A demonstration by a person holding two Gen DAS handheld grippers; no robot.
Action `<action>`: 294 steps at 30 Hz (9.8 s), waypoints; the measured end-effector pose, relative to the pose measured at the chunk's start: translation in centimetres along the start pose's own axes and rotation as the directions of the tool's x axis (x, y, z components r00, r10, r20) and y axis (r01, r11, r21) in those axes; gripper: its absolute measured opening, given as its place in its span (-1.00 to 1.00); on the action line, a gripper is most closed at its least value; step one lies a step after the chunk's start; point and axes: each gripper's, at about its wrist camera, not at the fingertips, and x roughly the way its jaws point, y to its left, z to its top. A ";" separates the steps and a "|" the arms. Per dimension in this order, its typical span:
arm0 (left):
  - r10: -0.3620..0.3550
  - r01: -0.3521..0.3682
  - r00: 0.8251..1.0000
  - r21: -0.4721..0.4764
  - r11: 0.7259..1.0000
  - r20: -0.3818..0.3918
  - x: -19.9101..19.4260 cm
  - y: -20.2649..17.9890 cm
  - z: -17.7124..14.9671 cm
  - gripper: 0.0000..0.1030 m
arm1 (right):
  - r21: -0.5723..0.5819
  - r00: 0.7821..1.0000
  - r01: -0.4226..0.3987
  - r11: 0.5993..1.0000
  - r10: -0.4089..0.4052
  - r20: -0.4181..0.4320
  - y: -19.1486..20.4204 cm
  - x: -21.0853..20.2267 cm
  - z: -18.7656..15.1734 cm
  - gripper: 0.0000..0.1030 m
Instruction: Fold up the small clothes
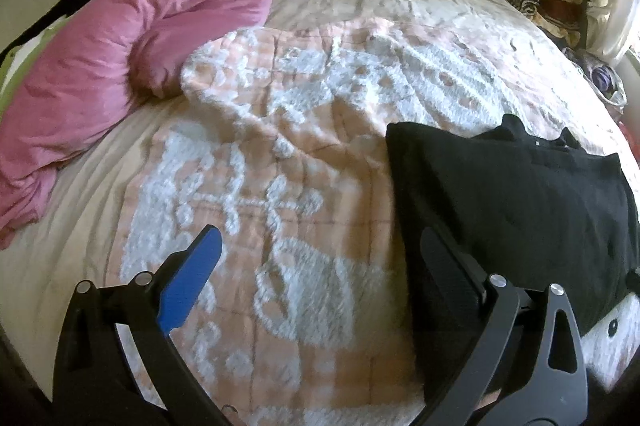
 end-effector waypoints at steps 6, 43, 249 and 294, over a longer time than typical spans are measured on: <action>-0.014 0.014 1.000 0.012 1.000 -0.014 1.3 -1.0 1.1 0.81 | -0.080 1.000 -0.015 0.997 0.014 -0.017 2.9 1.6 -0.4 0.86; -0.225 0.214 0.959 -0.077 0.974 -0.170 4.9 -6.2 3.9 0.59 | -0.177 0.985 0.113 0.978 -0.087 0.150 2.9 2.2 -0.6 -0.69; -0.349 0.341 0.937 0.182 0.922 0.011 -9.9 -17.4 -17.8 0.82 | 0.457 0.948 0.249 0.854 -0.312 0.065 -10.9 -17.3 -19.5 0.91; -0.319 0.310 0.948 0.183 0.933 0.017 -10.3 -16.8 -17.5 0.82 | 0.432 0.949 0.254 0.865 -0.310 0.064 -10.2 -17.3 -19.2 0.92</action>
